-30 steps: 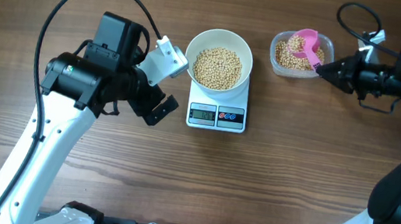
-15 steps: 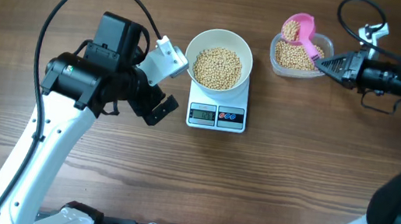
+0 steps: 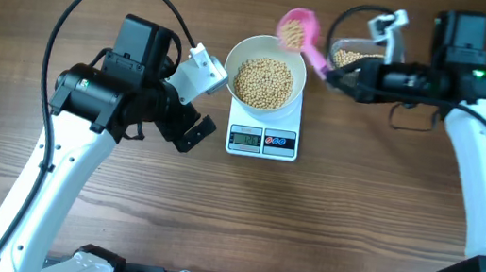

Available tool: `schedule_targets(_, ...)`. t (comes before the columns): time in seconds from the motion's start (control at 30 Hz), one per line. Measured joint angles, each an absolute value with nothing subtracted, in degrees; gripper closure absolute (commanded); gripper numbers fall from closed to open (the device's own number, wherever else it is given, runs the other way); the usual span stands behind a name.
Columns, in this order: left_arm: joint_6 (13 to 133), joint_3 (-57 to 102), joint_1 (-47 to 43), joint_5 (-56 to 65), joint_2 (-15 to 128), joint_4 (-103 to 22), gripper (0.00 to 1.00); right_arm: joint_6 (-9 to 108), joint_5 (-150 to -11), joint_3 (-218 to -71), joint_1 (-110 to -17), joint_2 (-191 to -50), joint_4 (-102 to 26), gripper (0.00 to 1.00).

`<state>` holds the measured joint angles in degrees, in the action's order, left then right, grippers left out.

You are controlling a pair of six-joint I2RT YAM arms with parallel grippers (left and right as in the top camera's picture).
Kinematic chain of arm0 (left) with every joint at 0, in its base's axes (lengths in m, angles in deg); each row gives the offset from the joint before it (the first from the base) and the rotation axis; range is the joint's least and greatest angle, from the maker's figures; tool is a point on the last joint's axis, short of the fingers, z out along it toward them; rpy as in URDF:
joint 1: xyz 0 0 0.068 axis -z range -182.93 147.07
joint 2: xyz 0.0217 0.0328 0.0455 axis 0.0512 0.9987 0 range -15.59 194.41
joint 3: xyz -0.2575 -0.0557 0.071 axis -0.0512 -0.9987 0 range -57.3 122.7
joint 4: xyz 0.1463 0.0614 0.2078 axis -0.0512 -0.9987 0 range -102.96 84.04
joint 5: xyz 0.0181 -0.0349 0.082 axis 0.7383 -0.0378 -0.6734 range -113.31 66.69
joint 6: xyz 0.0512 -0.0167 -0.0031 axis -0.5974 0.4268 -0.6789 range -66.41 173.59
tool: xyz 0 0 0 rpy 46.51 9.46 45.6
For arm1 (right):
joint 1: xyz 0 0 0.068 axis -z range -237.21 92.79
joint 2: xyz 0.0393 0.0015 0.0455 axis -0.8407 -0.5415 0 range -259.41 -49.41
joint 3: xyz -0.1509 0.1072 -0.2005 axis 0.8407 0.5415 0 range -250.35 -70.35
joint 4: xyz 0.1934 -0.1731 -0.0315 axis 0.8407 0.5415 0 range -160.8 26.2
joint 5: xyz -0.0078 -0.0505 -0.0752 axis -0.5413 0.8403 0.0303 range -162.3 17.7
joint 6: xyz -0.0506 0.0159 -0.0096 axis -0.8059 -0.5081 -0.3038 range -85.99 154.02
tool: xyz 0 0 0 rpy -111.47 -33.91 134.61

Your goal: Scoop item into bowl and weigh 150g on scale

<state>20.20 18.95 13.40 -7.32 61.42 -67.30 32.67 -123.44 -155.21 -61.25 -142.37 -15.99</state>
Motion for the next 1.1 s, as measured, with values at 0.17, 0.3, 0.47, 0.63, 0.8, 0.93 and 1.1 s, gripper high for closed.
schedule_targets(0.17,20.2,18.9,13.4,-7.3,61.4,-67.3,0.0,32.8,-116.7,-155.2,-64.9,-142.4,-14.3,0.96)
schedule_targets(0.3,20.2,18.9,13.4,-7.3,61.4,-67.3,0.0,32.8,-110.8,-155.2,-66.9,-142.4,-14.2,0.96)
schedule_targets(0.47,20.2,18.9,13.4,-7.3,61.4,-67.3,0.0,31.7,-102.6,-155.2,-69.3,-142.4,-16.3,0.96)
schedule_targets(0.63,20.2,18.9,13.4,-7.3,61.4,-67.3,0.0,29.3,-96.7,-155.2,-71.9,-142.4,-18.1,0.95)
schedule_targets(0.8,20.2,18.9,13.4,-7.3,61.4,-67.3,0.0,26.8,-91.3,-155.2,-75.2,-142.4,-18.1,0.96)
schedule_targets(0.93,20.2,18.9,13.4,-7.3,61.4,-67.3,0.0,24.7,-86.4,-155.2,-77.9,-142.4,-18.1,0.96)
schedule_targets(1.1,20.2,18.9,13.4,-7.3,61.4,-67.3,0.0,23.1,-80.6,-155.2,-80.4,-142.4,-18.2,0.96)
